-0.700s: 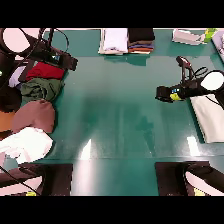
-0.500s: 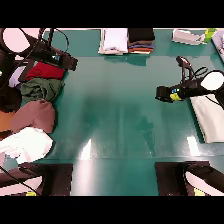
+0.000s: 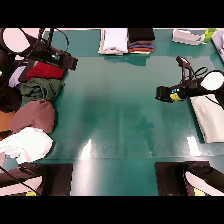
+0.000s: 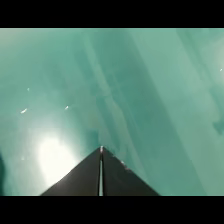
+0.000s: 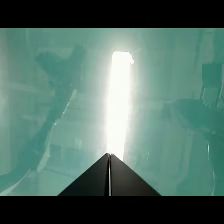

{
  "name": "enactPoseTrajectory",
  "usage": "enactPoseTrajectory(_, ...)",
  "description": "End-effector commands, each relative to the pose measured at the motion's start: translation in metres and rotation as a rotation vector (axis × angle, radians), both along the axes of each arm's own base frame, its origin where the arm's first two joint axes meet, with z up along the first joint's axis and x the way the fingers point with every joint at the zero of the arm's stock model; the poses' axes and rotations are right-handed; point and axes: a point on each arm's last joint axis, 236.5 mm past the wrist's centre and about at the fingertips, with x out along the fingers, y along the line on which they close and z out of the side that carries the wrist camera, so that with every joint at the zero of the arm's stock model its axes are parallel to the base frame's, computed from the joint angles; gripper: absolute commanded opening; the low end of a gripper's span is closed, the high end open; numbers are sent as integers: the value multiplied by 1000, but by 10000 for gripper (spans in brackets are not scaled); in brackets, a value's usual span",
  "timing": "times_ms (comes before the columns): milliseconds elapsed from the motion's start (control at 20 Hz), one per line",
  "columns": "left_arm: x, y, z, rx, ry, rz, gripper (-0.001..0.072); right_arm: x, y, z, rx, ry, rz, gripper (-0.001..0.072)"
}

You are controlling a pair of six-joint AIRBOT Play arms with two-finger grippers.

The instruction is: Fold the shirts.

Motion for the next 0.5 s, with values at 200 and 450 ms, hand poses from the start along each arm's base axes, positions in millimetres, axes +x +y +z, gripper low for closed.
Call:
enactPoseTrajectory(200,74,93,10,1,-166,292,573,0,0,-1,-1,2,1,21)
enactPoseTrajectory(450,107,195,-97,63,45,489,574,0,0,-1,-1,2,1,20)
